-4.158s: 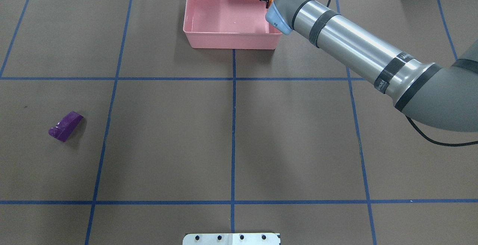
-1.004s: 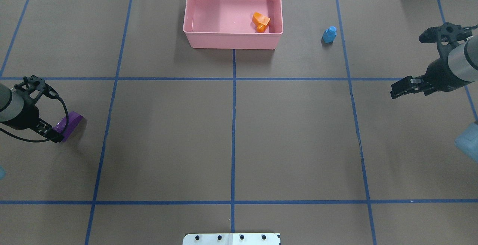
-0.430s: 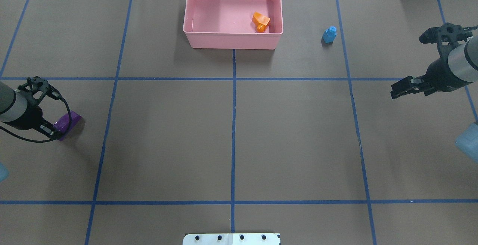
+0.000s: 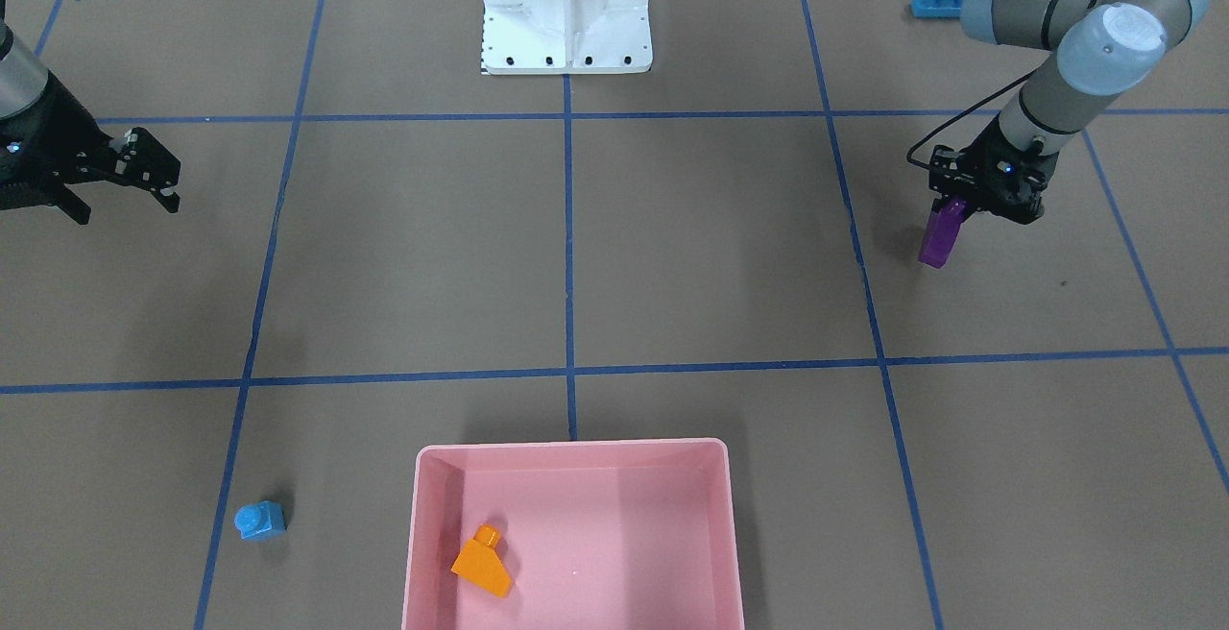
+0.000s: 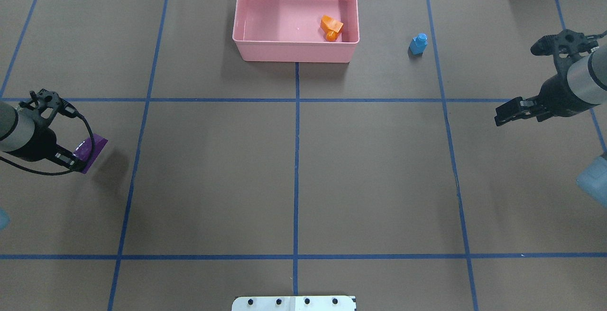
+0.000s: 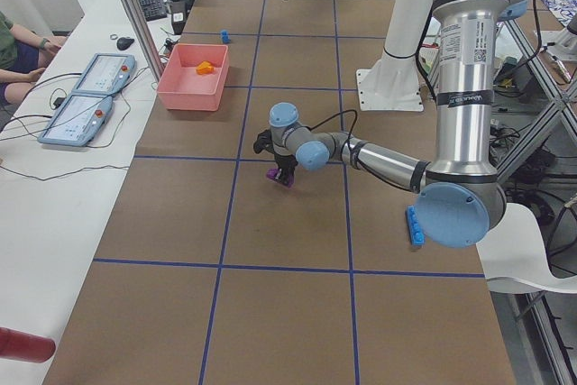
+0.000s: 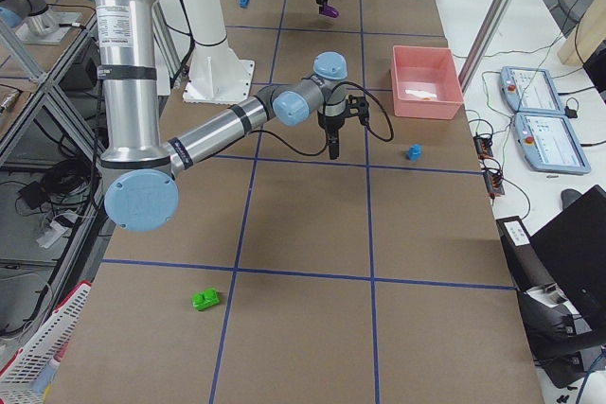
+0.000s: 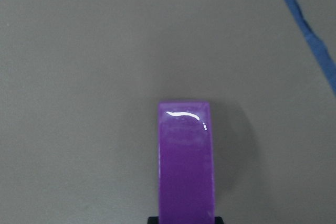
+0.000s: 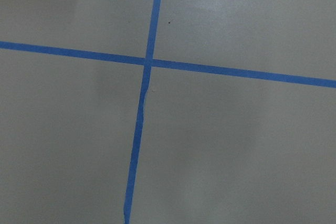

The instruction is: Put all blocks into box

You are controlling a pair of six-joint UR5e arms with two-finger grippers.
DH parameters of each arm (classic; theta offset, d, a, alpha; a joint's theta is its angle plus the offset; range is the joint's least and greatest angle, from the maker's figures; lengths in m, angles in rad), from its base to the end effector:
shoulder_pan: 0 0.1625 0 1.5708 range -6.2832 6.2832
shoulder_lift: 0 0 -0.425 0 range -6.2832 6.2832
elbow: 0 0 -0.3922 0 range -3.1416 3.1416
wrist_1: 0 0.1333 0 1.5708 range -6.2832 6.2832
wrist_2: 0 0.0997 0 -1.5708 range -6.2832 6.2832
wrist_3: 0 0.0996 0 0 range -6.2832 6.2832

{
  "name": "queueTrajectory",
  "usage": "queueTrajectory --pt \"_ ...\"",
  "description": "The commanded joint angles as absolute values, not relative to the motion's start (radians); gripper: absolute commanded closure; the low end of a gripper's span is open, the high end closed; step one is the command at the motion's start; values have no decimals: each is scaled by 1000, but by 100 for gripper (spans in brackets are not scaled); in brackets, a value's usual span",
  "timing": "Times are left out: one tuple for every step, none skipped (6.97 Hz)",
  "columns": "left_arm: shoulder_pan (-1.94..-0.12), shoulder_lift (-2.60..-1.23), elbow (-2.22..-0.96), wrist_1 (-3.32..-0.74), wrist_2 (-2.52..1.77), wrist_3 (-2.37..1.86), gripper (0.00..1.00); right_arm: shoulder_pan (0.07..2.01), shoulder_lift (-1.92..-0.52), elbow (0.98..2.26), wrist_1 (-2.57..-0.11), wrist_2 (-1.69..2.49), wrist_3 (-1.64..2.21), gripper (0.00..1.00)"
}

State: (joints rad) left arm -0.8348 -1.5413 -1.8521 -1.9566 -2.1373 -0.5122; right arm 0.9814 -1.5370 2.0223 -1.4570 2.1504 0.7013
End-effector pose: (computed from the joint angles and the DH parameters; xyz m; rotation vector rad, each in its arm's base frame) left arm 0.2748 -0.4223 0.4978 0.1847 0.8107 0.3914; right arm -0.2072 -0.4516 0.4169 0.1268 -0.7981 -0.0678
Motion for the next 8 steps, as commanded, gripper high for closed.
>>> queueTrajectory --pt "-838 -1639 -1904 -1953 -2135 -813 100 980 -1525 2005 -1445 2155 696 0" --pt "-838 -1749 -1892 -1950 -2135 -927 100 980 -1523 2006 -1440 2155 695 0" --pt "-839 -1885 -1856 -1909 -2135 -1021 100 979 -1504 2002 -1440 2158 693 0" --pt "-841 -2036 -1789 -1828 -2134 -1078 100 979 -1477 1994 -1440 2158 693 0" --pt "-847 -2181 -1691 -1769 -2131 -1110 100 979 -1474 1985 -1440 2158 693 0" --pt "-859 -2298 -1593 -1732 -2126 -1121 100 979 -1474 1985 -1440 2157 692 0" --pt "-876 -2401 -1484 -1701 -2126 -1120 100 979 -1474 1985 -1439 2155 692 0" --pt "-890 -2510 -1332 -1701 -2128 -1108 100 979 -1476 1985 -1439 2155 692 0"
